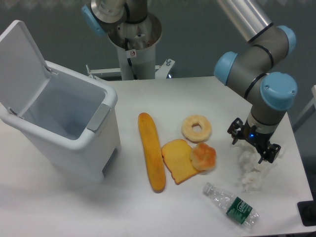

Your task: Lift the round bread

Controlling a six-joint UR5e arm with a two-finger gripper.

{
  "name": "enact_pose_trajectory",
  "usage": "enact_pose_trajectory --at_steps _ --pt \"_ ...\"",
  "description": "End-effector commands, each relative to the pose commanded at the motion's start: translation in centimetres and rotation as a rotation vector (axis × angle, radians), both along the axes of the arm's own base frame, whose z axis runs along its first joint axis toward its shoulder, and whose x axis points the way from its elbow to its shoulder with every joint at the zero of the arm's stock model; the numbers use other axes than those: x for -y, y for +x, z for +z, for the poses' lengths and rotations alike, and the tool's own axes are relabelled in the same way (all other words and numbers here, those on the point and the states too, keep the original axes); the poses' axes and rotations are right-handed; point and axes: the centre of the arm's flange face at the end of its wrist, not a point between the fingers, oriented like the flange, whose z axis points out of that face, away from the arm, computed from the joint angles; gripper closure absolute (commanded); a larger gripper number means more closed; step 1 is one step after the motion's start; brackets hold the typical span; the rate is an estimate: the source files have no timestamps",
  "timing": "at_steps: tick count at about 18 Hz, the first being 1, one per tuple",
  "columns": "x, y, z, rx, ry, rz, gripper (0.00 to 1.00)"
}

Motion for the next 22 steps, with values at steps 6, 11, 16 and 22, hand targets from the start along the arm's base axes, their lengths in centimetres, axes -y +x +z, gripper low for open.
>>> enact_pose_trajectory --at_steps 6,11,16,22 --pt "-1.6 1.8 0.0 0.008 -0.001 0.046 0.0" --pt "-2.3 5.1 0.1 0.034 -0.001 0.091 0.0" --pt "-3.3 8.3 -2.6 0.052 -0.011 0.079 0.0" --pt "-2.1 10.2 -5.9 0.105 -0.036 0.073 0.0"
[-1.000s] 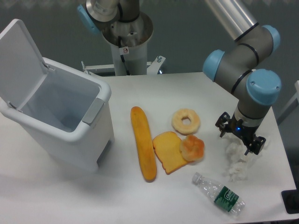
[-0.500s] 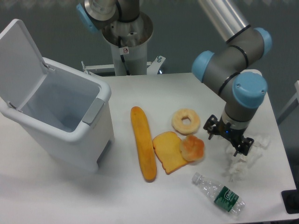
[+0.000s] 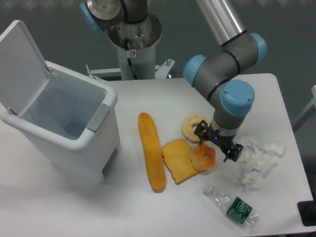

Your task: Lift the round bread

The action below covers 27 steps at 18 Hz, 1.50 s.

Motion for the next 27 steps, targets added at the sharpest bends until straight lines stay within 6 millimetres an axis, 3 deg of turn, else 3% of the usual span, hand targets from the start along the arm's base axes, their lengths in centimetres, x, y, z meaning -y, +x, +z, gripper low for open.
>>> enact_pose_trajectory --at_steps 7,12,16,17,24,27 --pt "-0.1 0.0 -2.2 0.034 -0.01 0.011 0.01" --pt "-0.2 -0.1 -2.3 0.035 -0.011 0.037 0.41" --pt "0.1 -0.4 -2.1 0.031 -0.007 0.043 0.9" --pt "0.2 -0.7 -1.9 0.027 -0.005 0.045 0.98" --pt "0.9 -1.8 -0.5 0.01 0.015 0.063 1.0" --pt "0.4 -2.9 2.1 -0.032 0.033 0.064 1.0"
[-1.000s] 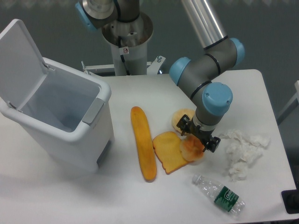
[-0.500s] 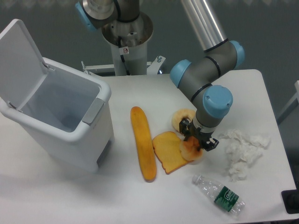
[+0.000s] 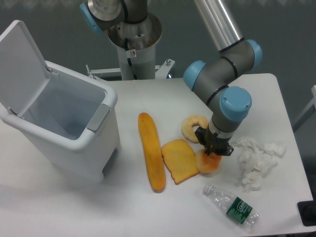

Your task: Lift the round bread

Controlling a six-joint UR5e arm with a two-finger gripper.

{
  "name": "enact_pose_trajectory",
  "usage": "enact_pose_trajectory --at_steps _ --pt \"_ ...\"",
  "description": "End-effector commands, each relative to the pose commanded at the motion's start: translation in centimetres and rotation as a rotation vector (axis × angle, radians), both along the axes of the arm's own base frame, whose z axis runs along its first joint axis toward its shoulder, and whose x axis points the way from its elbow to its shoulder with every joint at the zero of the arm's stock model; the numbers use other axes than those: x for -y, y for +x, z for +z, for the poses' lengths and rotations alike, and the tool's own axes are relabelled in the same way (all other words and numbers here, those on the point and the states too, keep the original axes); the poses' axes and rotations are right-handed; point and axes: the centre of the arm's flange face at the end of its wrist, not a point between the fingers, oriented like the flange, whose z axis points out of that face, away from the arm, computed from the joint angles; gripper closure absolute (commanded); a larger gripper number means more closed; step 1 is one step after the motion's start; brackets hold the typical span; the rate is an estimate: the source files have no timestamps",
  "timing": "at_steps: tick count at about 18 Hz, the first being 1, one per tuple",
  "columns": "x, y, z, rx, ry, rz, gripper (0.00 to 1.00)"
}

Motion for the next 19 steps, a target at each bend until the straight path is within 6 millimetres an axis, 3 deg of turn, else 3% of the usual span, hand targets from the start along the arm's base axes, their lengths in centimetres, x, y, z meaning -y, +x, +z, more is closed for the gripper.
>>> enact_pose_trajectory --at_steps 8,15,19 --pt "-1.8 -3.7 7.6 -0.004 0.001 -0.02 1.0" --pt "-1.7 -5.3 12.4 -0.045 -0.073 -0.107 1.0" --pt "-1.5 -5.3 13.7 -0.066 -0.081 -0.132 1.0"
